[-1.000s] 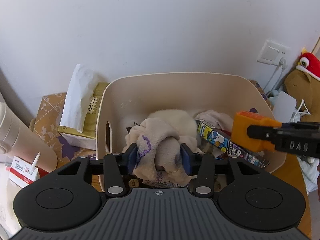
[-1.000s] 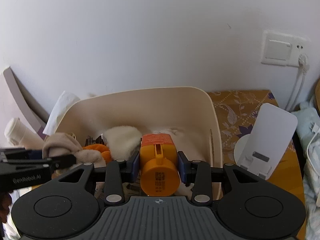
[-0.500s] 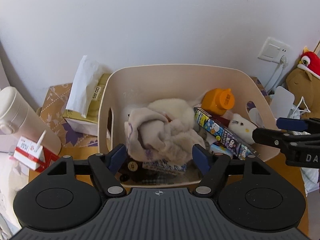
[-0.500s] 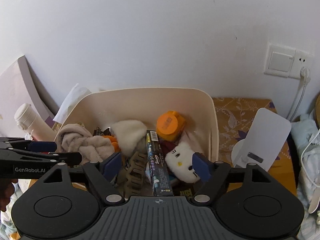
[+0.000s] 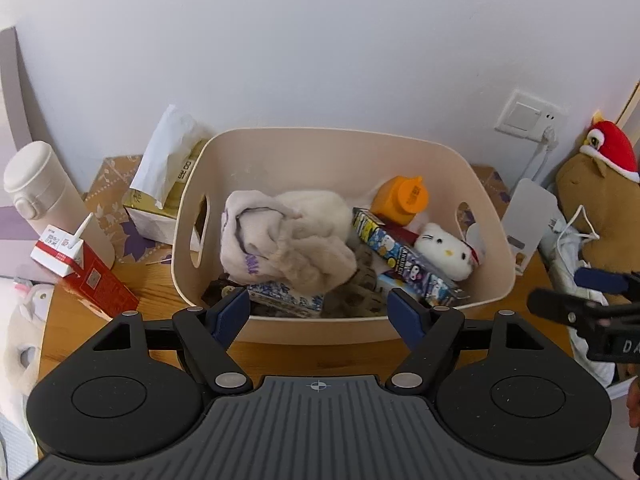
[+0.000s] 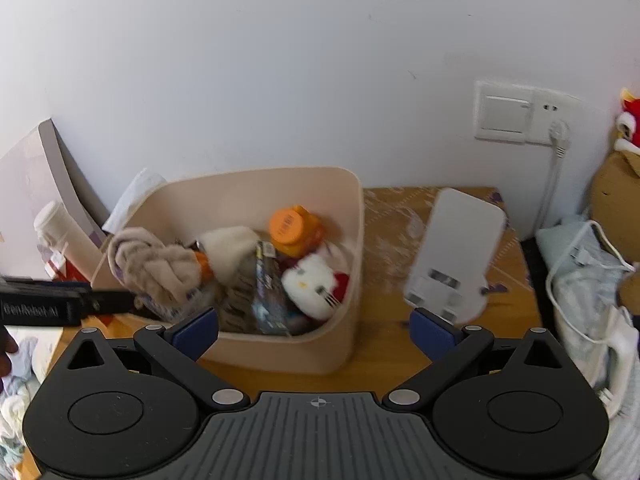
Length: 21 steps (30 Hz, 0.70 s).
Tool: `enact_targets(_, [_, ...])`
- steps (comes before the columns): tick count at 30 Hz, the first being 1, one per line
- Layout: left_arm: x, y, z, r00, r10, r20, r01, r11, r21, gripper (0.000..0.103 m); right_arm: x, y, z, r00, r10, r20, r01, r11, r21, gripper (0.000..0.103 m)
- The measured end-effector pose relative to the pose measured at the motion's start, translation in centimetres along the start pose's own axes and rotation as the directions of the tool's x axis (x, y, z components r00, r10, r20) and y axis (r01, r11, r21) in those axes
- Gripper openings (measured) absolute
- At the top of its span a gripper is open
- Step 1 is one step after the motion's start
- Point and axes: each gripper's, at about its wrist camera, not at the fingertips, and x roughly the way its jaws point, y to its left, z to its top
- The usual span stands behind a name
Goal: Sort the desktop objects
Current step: 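Move both tools back toward the claw clip and green scrunchie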
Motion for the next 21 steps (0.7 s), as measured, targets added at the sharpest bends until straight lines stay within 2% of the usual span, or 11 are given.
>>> enact_targets(5, [-1.0,-2.5,-1.9,1.0,0.022,0.018,-0.023,0.998,0.052,0.077,-1.3,-1.7,-1.8,1.0,-0.014,-0.02,0.013,1.0,-0.02,0.103])
enact_targets(12, [-0.8,-5.7,-4.8,0.999,0.007,-0.049,-0.002,0.996,0.085,0.077,-2.3,-3.9,-4.6,0.998,-0.03,-0.063,0.03,0.999,-0.016,0.103])
enact_targets(21, [0.7,-7.3,-7.9,0.989,-0.021,-0.147,0.028,0.998,0.047,0.077,-1.6,-4.2,-7.5,0.985,-0.08,-0.156,0.045,0.976,-0.212,0.103])
